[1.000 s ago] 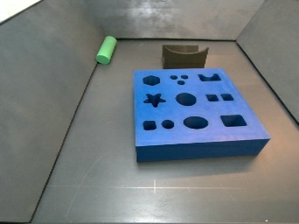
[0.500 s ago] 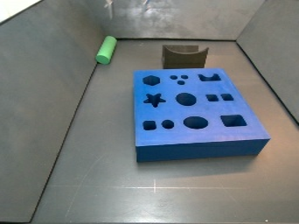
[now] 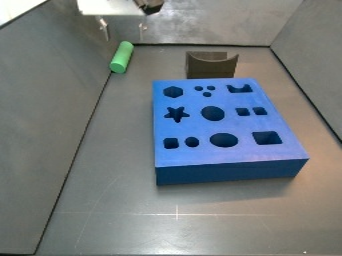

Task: Pick up the oval object. Move up. Place the oval object on the fixture. Regrasp the oval object. Move to above the board. Insert the oval object.
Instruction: Pick up the oval object.

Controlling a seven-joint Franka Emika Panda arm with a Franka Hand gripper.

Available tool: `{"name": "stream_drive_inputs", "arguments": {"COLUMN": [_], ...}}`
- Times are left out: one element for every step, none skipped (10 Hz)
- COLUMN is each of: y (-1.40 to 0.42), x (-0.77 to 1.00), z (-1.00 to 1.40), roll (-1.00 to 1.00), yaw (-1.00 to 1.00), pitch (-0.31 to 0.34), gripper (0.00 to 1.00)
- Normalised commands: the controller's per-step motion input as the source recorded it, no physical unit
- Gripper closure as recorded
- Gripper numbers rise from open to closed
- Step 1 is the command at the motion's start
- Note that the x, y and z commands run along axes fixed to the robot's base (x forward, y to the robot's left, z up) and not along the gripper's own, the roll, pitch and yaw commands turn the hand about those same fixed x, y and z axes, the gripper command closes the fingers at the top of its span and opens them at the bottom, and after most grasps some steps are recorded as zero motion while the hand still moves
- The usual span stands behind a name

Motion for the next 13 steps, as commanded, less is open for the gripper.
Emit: {"name": "stream_drive_inputs", "arguments": {"y": [0.21,0.14,0.15,0.15,0.09,0.05,0.06,0.05,0.16,0.2,0.1,0.01,0.0], "x": [-0.29,-0.22,-0.08,0.0,0.0,0.0,0.1,0.26,0.45,0.58,0.55,0.49,0.39], "z": [-0.71,-0.71,-0.64,-0.62,-0.65,-0.67,-0.68,-0.68,-0.7,-0.74,-0.79,-0.83,-0.88], "roll": [0.02,0.03,0.01,0.0,0.03,0.04,0.03,0.01,0.0,0.0,0.0,0.0,0.02], "yaw": [0.0,0.0,0.0,0.0,0.0,0.0,0.0,0.0,-0.02,-0.03,-0.04,-0.05,-0.01], "pitch": [-0.106,-0.104,-0.08,-0.047,-0.053,-0.066,-0.07,-0.067,-0.029,0.0,0.0,-0.019,-0.066], "gripper": [0.0,0.0,0.0,0.0,0.0,0.0,0.0,0.0,0.0,0.0,0.0,0.0,0.0]}}
